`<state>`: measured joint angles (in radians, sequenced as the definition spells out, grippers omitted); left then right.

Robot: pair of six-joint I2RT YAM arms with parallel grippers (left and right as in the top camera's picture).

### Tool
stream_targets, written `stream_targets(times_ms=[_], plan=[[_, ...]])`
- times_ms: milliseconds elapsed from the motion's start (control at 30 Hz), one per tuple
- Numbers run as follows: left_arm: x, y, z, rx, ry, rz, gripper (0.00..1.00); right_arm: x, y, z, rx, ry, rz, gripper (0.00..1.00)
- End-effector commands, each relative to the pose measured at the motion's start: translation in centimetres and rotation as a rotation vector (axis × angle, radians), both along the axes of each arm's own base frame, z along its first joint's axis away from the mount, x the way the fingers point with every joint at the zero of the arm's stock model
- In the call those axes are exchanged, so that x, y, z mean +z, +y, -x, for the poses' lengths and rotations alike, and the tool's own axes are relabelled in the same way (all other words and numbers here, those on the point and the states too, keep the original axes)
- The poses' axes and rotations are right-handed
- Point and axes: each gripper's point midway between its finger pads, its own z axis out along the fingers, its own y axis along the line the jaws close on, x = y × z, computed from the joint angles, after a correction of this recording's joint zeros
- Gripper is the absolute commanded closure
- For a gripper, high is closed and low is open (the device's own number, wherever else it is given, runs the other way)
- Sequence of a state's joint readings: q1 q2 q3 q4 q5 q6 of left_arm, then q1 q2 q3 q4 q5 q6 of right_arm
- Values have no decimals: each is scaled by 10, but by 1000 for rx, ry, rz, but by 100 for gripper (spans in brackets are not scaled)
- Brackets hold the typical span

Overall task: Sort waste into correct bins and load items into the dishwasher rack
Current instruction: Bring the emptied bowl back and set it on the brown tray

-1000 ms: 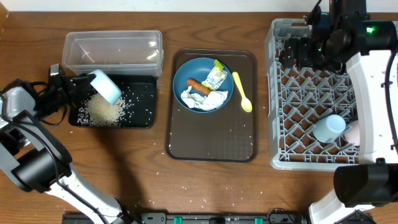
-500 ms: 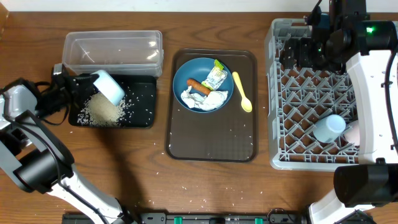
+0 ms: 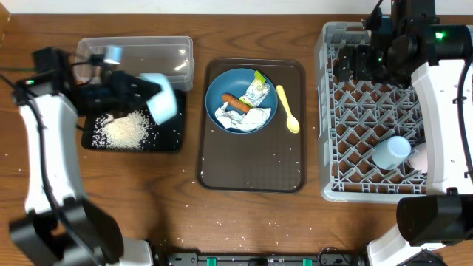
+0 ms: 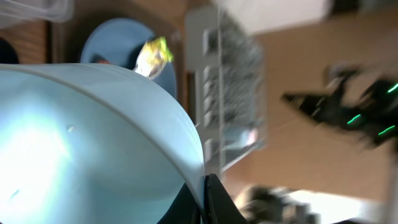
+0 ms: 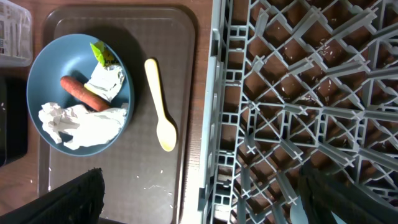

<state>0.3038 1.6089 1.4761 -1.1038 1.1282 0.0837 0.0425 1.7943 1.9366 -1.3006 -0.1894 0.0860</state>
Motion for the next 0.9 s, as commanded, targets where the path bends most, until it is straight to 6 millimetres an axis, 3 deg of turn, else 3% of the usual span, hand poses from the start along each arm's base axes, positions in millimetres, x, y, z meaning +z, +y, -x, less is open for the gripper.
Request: stream_targets(times_ms=[0, 233, 367, 533, 867], plan=[[-17, 1, 7, -7, 9, -268, 94, 8, 0, -1, 16, -26, 7, 3], [-49, -67, 36, -227, 58, -531, 94, 9, 1, -2, 17, -31, 7, 3], [-73, -94, 52, -263, 120, -696, 94, 9, 2, -1, 18, -29, 7, 3], [-99, -142, 74, -290, 139, -790, 94, 9, 2, -2, 19, -31, 7, 3], [-182, -202, 85, -244, 130, -930, 94, 9, 2, -1, 19, -27, 7, 3]])
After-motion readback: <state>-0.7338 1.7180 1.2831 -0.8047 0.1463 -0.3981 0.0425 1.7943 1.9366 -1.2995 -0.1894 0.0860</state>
